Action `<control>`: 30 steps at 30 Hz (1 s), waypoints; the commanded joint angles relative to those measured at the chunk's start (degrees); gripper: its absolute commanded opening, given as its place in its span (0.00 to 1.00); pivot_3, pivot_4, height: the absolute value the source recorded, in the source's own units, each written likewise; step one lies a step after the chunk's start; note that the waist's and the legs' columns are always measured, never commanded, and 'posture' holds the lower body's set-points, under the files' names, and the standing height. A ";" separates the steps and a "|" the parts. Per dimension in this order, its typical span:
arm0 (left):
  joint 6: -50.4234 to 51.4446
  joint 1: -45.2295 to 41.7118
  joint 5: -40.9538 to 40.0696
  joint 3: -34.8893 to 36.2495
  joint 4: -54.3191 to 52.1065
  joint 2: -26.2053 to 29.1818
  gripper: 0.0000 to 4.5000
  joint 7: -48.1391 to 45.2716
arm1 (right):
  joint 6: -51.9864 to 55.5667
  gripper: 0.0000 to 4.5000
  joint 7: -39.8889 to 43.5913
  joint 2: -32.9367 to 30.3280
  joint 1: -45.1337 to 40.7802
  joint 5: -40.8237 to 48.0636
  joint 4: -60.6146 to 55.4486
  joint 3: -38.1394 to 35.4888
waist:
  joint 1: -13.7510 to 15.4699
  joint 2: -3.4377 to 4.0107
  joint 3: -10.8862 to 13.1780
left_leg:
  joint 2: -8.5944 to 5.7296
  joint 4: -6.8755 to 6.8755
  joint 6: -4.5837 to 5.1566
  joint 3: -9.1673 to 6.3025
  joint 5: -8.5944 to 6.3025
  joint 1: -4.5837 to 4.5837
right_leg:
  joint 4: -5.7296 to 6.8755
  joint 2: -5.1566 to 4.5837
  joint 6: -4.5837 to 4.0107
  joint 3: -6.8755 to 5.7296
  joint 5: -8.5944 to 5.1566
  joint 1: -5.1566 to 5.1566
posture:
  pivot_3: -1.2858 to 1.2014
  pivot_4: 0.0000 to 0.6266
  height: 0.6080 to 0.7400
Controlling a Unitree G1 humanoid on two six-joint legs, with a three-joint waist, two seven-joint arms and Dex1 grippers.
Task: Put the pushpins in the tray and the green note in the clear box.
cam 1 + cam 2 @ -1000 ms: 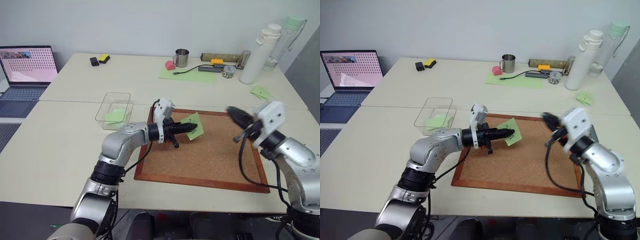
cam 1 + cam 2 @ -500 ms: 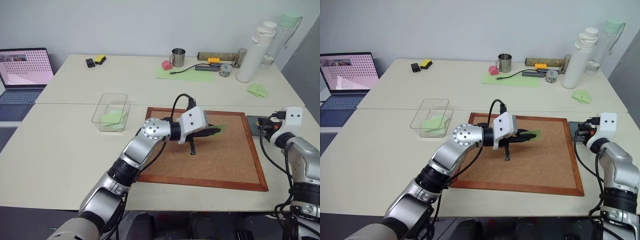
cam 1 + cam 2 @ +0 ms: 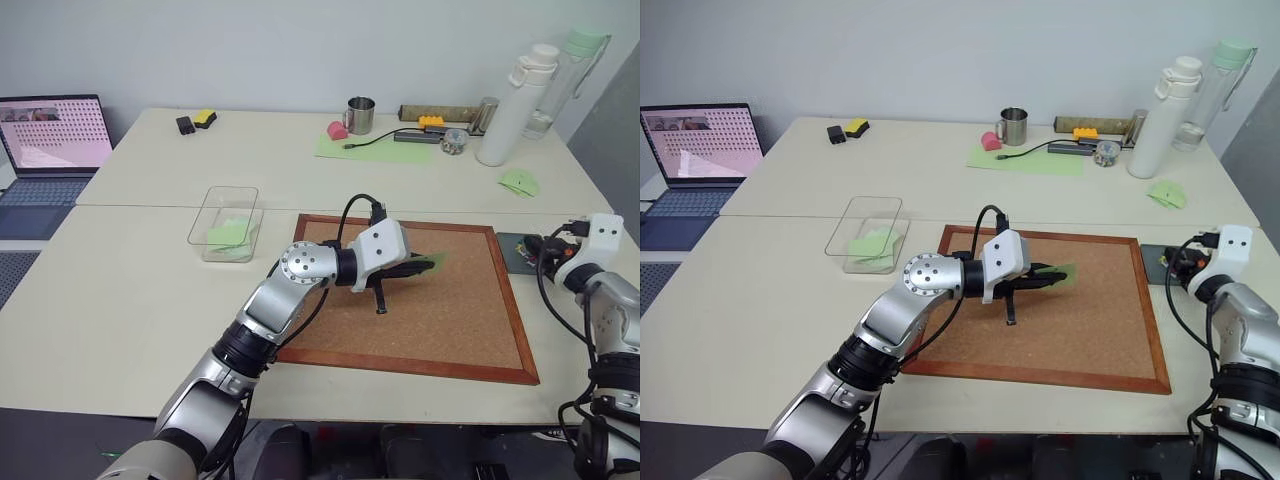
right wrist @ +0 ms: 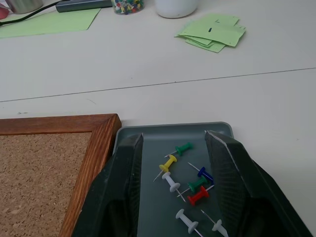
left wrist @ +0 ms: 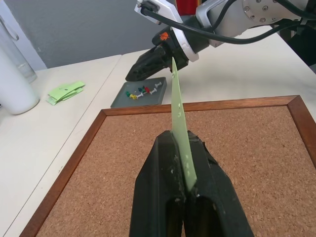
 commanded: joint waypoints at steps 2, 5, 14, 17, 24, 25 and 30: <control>3.88 -0.29 -2.10 6.37 -2.45 0.95 0.00 2.66 | 0.63 0.46 8.62 -2.64 5.76 4.28 -16.64 2.84 | 0.01 0.04 0.00 | 0.01 -0.01 0.00 -0.02 0.00 -0.01 | -0.01 0.01 0.00 -0.01 0.00 0.00 | 0.52 0.24 1.00; 8.06 1.06 -2.98 12.33 -3.72 2.73 0.00 7.13 | 4.37 0.46 12.98 -3.43 10.98 9.05 -28.86 5.00 | -0.29 0.05 0.00 | 0.05 -0.01 0.00 -0.06 0.00 -0.01 | 0.01 0.05 0.00 -0.04 0.00 0.00 | 0.52 0.24 1.00; 12.46 3.26 4.13 28.35 -1.83 13.55 0.00 25.48 | 19.78 0.46 7.78 -0.21 12.57 29.68 -57.20 10.40 | -0.13 -0.02 0.03 | 0.09 0.04 0.00 -0.26 -0.01 -0.02 | 0.17 0.05 0.01 -0.11 -0.01 -0.02 | 0.52 0.24 1.00; 10.96 4.88 8.08 29.71 0.30 16.61 0.00 30.25 | 20.63 0.46 5.75 0.90 11.20 30.54 -59.46 14.35 | -0.04 -0.04 0.03 | 0.05 0.04 0.00 -0.25 0.00 -0.02 | 0.14 -0.01 0.01 -0.14 -0.01 -0.01 | 0.52 0.24 1.00; 9.45 6.31 10.60 28.15 3.59 18.35 0.04 31.30 | 19.22 0.46 3.62 1.53 9.59 29.07 -57.95 16.87 | 1.05 -0.27 0.07 | 0.04 0.07 0.00 -0.27 0.00 -0.09 | 0.15 -0.07 0.01 -0.25 -0.01 -0.03 | 0.52 0.24 1.00; 9.44 6.29 10.64 28.10 3.70 18.25 0.09 31.36 | 19.01 0.46 3.73 1.22 9.67 28.78 -57.65 16.78 | 1.10 -0.28 0.07 | 0.04 0.07 0.00 -0.26 0.00 -0.09 | 0.15 -0.07 0.01 -0.25 -0.01 -0.04 | 0.52 0.24 1.00; 9.16 6.15 11.39 27.80 3.60 18.09 0.30 31.97 | 18.40 0.46 3.77 0.01 10.26 28.71 -56.80 15.55 | 1.11 -0.28 0.07 | 0.07 0.06 0.00 -0.24 0.00 -0.08 | 0.19 -0.06 0.01 -0.24 -0.01 -0.07 | 0.52 0.24 1.00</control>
